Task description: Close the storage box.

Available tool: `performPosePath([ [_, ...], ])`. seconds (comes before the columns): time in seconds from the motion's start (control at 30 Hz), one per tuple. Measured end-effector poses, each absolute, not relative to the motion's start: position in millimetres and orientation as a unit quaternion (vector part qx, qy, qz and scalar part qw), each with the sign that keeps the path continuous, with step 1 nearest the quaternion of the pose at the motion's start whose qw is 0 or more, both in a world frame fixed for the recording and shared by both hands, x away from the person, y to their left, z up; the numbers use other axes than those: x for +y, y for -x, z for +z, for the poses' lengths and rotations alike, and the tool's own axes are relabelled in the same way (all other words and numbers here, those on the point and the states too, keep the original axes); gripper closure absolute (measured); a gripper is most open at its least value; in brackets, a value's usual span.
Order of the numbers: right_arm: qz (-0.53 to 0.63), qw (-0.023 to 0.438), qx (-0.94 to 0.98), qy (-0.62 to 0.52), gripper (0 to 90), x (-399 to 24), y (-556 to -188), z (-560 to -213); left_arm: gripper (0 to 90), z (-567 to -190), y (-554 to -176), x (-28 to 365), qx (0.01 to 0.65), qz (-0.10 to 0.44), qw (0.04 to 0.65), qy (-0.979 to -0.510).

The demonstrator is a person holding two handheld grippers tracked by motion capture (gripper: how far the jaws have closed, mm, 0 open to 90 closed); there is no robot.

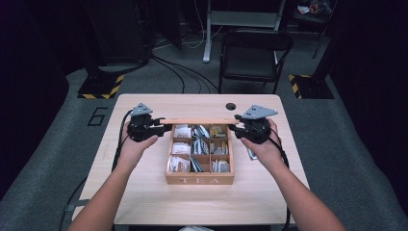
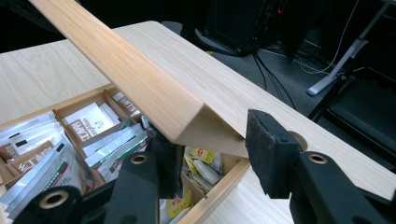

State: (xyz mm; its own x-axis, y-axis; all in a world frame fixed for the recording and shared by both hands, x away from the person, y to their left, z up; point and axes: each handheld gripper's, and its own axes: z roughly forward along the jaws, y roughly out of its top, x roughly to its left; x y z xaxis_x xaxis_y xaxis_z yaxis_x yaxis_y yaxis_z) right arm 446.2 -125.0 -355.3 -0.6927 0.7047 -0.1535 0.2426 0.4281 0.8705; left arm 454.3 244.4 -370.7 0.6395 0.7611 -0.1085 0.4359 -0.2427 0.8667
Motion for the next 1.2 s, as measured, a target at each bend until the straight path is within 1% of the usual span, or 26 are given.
performPosePath([
  [0.17,0.447,0.259,0.804,-0.296,56.7,-125,-441,-360,49.6,-366,-442,245,0.378,0.184,0.468,-0.778],
  [0.27,0.446,0.261,0.804,-0.294,56.4,-125,-438,-363,48.4,-363,-434,243,0.367,0.191,0.467,-0.781],
  [0.37,0.446,0.262,0.804,-0.293,56.2,-125,-435,-366,48.1,-361,-426,242,0.358,0.195,0.467,-0.785],
  [0.5,0.443,0.267,0.805,-0.290,56.0,-125,-430,-370,48.2,-362,-420,242,0.354,0.179,0.467,-0.790],
  [0.67,0.442,0.271,0.805,-0.287,55.7,-125,-425,-376,48.5,-365,-414,243,0.357,0.173,0.465,-0.792],
  [0.97,0.443,0.278,0.802,-0.288,55.1,-125,-417,-385,48.6,-374,-406,243,0.357,0.174,0.465,-0.792],
  [1.2,0.442,0.272,0.805,-0.287,54.9,-127,-414,-391,48.5,-381,-401,243,0.359,0.179,0.465,-0.790],
])
